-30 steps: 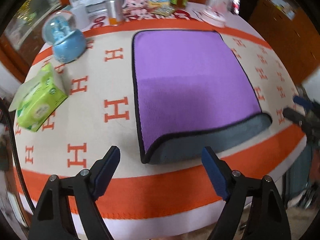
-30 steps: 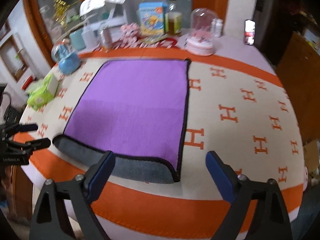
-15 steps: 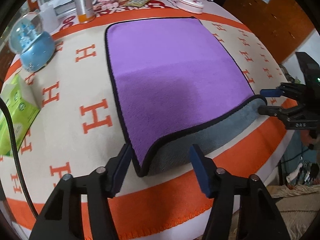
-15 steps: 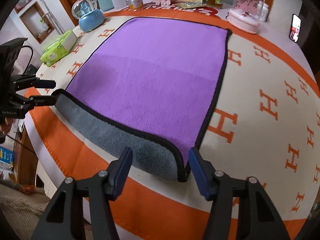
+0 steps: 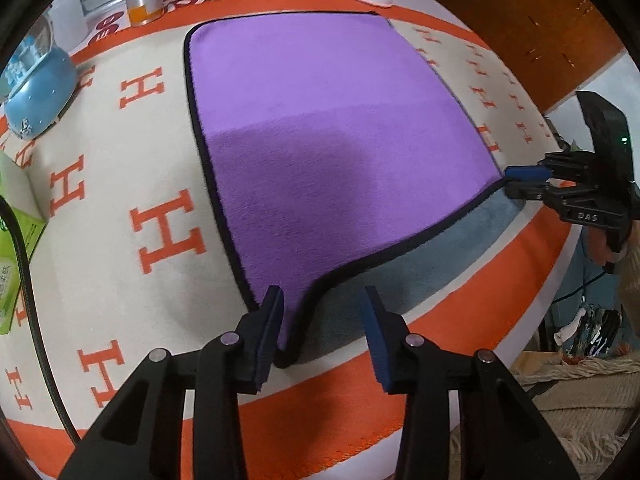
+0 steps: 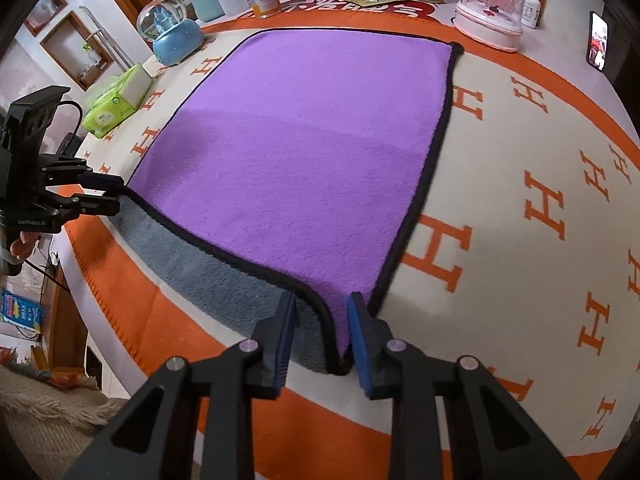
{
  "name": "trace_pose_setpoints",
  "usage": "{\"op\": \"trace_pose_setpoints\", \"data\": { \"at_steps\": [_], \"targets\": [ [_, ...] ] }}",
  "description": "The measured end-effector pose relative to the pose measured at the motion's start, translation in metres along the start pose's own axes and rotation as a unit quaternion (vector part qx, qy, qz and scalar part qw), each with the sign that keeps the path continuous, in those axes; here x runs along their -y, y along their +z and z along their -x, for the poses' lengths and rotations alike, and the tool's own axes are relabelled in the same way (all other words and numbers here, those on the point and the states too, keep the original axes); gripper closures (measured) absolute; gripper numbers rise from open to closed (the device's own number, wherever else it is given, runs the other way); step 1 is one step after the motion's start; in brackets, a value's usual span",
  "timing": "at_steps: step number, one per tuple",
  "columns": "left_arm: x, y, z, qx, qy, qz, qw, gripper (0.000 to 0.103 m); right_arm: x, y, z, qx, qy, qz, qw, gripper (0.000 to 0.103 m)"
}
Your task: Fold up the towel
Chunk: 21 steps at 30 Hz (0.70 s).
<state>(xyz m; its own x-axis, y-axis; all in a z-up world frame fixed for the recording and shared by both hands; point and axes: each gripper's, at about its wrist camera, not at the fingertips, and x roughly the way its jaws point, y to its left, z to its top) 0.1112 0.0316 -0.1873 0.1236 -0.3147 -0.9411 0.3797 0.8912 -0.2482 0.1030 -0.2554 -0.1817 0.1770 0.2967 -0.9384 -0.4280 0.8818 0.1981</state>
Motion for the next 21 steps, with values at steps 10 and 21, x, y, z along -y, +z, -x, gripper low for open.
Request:
{"op": "trace_pose_setpoints", "data": {
  "at_steps": [10, 21],
  "targets": [
    [-0.007, -0.001, -0.009, -0.013, -0.013, 0.003, 0.9998, 0.065, -0.004, -0.004, -0.008, -0.008, -0.006, 0.022, 1.0, 0.082],
    [0.015, -0.003, -0.004, 0.002, 0.025, -0.006, 0.9997, 0.097, -0.019, -0.01, 0.0, 0.008, -0.048, 0.027, 0.998, 0.097]
  ]
}}
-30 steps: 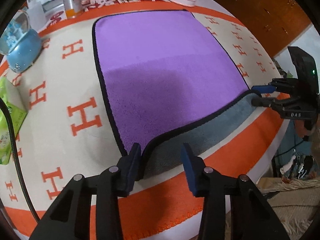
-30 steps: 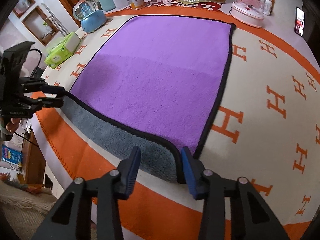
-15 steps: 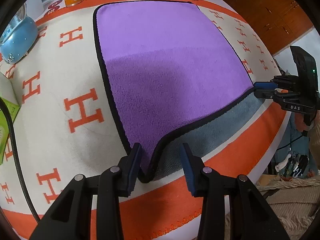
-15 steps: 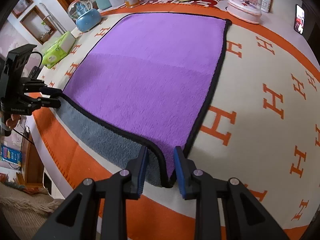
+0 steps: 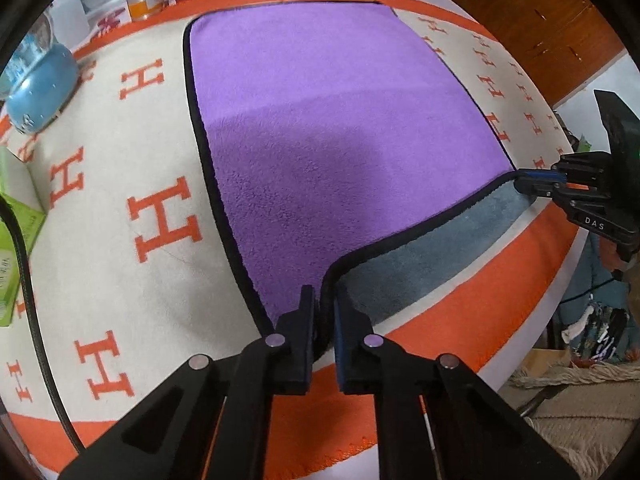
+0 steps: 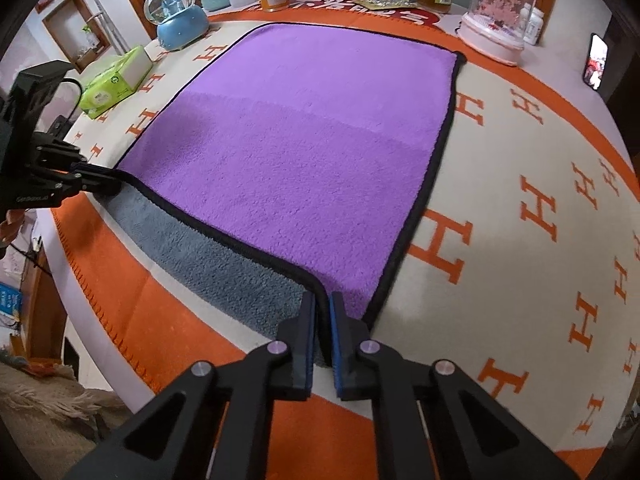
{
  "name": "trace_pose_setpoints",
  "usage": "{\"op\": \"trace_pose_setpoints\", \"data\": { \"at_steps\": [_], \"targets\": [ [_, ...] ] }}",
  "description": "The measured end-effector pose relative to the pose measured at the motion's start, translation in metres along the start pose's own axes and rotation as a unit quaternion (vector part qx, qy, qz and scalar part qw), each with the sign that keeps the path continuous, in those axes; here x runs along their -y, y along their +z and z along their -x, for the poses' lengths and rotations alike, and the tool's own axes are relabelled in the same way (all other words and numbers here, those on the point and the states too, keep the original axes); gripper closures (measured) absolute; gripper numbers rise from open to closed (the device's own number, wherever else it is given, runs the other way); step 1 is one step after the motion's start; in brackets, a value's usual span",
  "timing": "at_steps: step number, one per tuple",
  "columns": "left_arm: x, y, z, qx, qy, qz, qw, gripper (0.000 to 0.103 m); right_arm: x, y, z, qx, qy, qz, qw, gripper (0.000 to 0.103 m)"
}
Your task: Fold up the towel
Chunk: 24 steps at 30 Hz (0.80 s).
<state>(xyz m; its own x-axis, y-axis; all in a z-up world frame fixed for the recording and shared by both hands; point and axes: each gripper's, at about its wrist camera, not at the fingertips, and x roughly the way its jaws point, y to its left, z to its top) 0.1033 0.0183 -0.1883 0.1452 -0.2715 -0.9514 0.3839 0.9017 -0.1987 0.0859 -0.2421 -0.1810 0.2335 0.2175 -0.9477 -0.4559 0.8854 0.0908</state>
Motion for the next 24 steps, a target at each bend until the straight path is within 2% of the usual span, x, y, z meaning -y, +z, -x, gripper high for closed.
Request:
{"op": "trace_pose_setpoints", "data": {
  "at_steps": [6, 14, 20, 24],
  "targets": [
    [0.015, 0.004, 0.031, 0.04, 0.033, -0.015, 0.9986, 0.097, -0.01, 0.006, 0.019, 0.024, -0.045, -0.022, 0.998, 0.097],
    [0.01, 0.042, 0.089, 0.116, 0.082, -0.033, 0.9893, 0.097, -0.009, 0.038, 0.062, 0.081, -0.102, -0.075, 0.989, 0.098],
    [-0.005, 0.092, 0.114, 0.158, 0.115, -0.01, 0.9807, 0.097, 0.001, 0.093, 0.092, 0.127, -0.131, -0.083, 0.98, 0.098],
    [-0.019, 0.13, 0.12, 0.177, 0.132, 0.017, 0.9751, 0.097, 0.01, 0.134, 0.095, 0.147, -0.148, -0.074, 0.975, 0.098]
  ]
}}
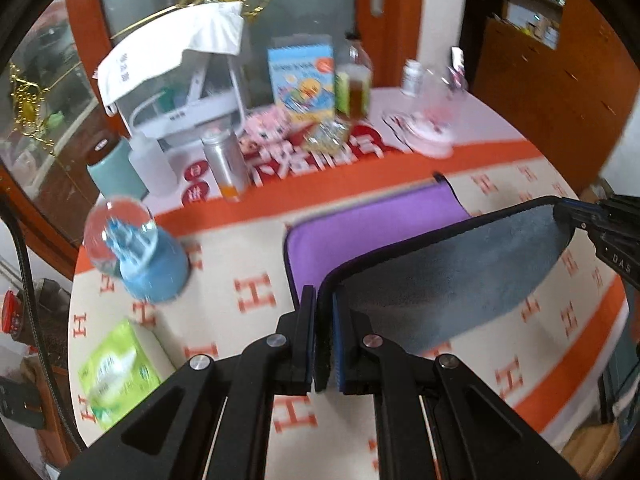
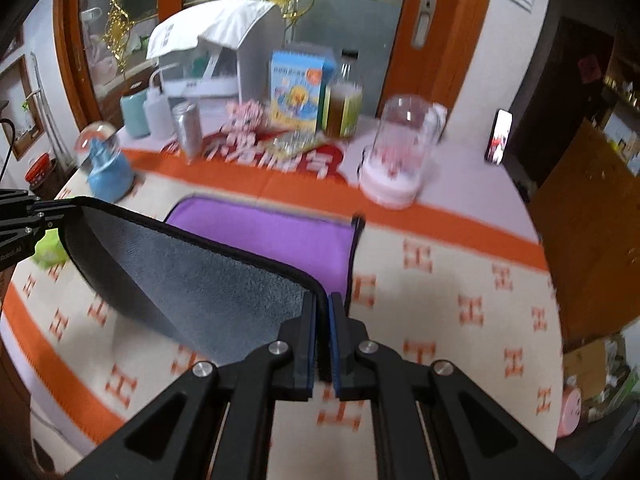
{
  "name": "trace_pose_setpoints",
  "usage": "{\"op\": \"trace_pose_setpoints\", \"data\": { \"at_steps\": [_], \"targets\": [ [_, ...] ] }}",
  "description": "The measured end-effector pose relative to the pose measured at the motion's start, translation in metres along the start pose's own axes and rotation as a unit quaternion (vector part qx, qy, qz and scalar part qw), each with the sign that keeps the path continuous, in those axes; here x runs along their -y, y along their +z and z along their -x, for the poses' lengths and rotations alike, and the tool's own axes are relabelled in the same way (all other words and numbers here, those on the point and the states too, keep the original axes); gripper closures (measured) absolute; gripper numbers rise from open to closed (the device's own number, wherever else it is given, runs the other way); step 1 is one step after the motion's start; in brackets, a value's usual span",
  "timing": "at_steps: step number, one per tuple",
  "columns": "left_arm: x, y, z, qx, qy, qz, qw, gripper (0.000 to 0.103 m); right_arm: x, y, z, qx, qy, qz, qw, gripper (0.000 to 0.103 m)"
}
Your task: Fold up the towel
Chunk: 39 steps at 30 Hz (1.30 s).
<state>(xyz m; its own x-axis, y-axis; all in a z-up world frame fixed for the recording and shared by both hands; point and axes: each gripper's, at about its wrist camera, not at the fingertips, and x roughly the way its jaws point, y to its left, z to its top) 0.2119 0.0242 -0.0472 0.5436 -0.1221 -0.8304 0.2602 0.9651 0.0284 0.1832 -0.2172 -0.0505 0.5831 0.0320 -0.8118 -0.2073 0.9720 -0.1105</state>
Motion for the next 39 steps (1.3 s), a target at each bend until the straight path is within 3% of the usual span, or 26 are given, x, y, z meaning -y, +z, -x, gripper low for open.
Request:
{"op": "trace_pose_setpoints", "data": {
  "at_steps": [5, 9, 19, 30, 31, 33, 34, 36, 39],
  "targets": [
    [-0.01, 0.035, -0.036, -0.002, 0.028, 0.018, 0.9994, 0.097, 0.008, 0.04, -0.035, 0.007, -0.005, -0.004, 1.0, 0.097],
    [-0.017, 0.051, -0.077, -0.021, 0.043, 0.037, 0.9982, 0.097, 0.014, 0.059, -0.081, -0.013, 0.003, -0.012, 1.0, 0.097],
    [-0.024, 0.06, -0.172, -0.079, 0.066, 0.053, 0.9934, 0.097, 0.017, 0.061, -0.167, -0.062, 0.007, -0.007, 0.998, 0.097],
    [-0.022, 0.054, -0.21, -0.098, 0.08, 0.061, 0.99, 0.095, 0.018, 0.056, -0.206, -0.082, 0.0, -0.012, 0.997, 0.097],
    [-0.022, 0.053, -0.21, -0.098, 0.084, 0.063, 0.9897, 0.093, 0.017, 0.056, -0.207, -0.082, -0.001, -0.012, 0.997, 0.097],
    [-0.022, 0.052, -0.21, -0.097, 0.09, 0.067, 0.9889, 0.073, 0.015, 0.056, -0.208, -0.086, 0.001, -0.01, 0.996, 0.094],
    [-0.023, 0.051, -0.208, -0.095, 0.092, 0.071, 0.9887, 0.068, 0.015, 0.056, -0.206, -0.084, 0.002, -0.01, 0.996, 0.092],
    [-0.024, 0.051, -0.204, -0.089, 0.093, 0.076, 0.9887, 0.052, 0.015, 0.056, -0.201, -0.076, 0.004, -0.012, 0.997, 0.08],
    [-0.024, 0.052, -0.196, -0.08, 0.1, 0.076, 0.9889, 0.04, 0.016, 0.057, -0.19, -0.061, 0.004, -0.018, 0.998, 0.061]
  ]
}}
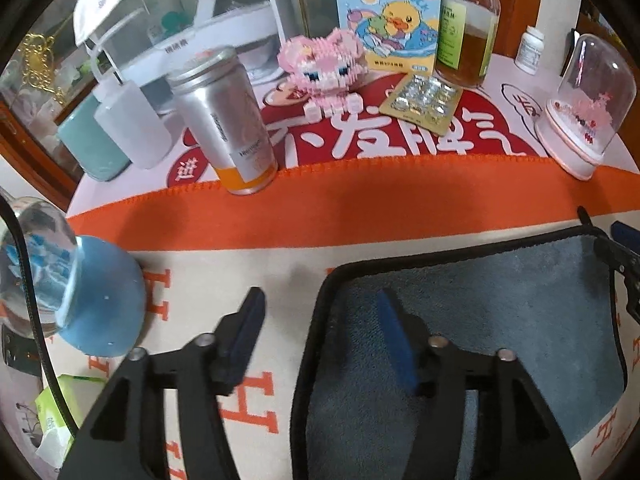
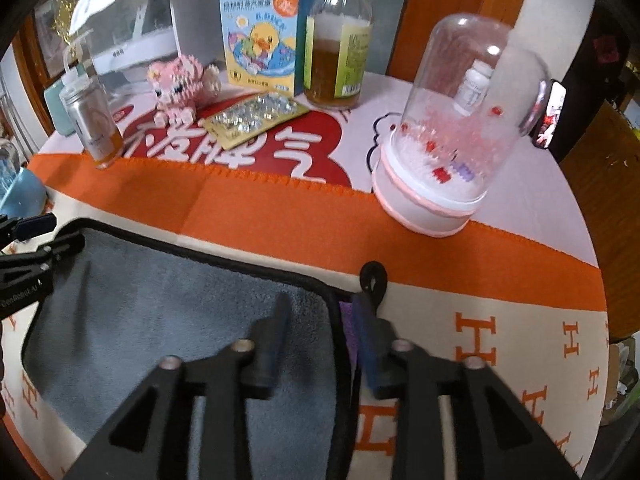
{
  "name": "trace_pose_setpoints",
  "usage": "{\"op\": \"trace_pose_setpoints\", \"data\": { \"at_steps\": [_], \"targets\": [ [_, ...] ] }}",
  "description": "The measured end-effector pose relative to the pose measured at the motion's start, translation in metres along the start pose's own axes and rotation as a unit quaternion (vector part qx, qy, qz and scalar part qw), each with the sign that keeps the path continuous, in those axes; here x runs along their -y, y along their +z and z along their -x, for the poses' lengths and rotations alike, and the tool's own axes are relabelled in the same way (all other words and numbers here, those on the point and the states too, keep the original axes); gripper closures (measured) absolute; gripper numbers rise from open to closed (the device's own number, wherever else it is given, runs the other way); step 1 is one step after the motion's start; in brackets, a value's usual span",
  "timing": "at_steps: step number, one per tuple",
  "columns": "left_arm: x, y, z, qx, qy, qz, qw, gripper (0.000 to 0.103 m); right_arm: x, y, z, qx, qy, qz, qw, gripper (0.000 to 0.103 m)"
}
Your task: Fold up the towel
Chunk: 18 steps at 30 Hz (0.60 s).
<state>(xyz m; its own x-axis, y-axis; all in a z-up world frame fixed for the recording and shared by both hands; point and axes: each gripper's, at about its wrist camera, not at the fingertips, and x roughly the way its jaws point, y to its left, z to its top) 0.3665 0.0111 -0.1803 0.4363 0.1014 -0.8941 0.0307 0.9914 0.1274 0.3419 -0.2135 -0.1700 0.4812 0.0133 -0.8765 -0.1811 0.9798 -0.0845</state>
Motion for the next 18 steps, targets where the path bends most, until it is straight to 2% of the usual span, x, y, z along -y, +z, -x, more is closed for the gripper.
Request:
{"op": "trace_pose_setpoints", "data": {
  "at_steps": [4, 6, 10, 13, 18],
  "targets": [
    [0.0, -0.002, 0.017, 0.011, 0.006, -0.002, 0.9999, 0.032, -0.001, -0.002, 0.015, 0.01, 0.001, -0.01, 1.0, 0.058],
    [-0.001, -0.004, 0.028, 0.018, 0.004, 0.003, 0.9998, 0.024, -0.004, -0.005, 0.023, 0.013, 0.004, -0.013, 1.0, 0.058],
    [-0.004, -0.011, 0.052, 0.027, -0.006, 0.012, 0.9995, 0.022, -0.011, -0.011, 0.04, 0.015, 0.009, -0.015, 1.0, 0.058],
    [-0.007, -0.019, 0.071, 0.03, -0.014, 0.02, 0.9993, 0.015, -0.019, -0.016, 0.057, 0.019, 0.016, -0.015, 1.0, 0.058],
    [-0.013, -0.034, 0.106, 0.041, -0.048, 0.029, 0.9976, 0.011, -0.031, -0.025, 0.092, 0.033, 0.02, -0.02, 0.999, 0.058]
  ]
}}
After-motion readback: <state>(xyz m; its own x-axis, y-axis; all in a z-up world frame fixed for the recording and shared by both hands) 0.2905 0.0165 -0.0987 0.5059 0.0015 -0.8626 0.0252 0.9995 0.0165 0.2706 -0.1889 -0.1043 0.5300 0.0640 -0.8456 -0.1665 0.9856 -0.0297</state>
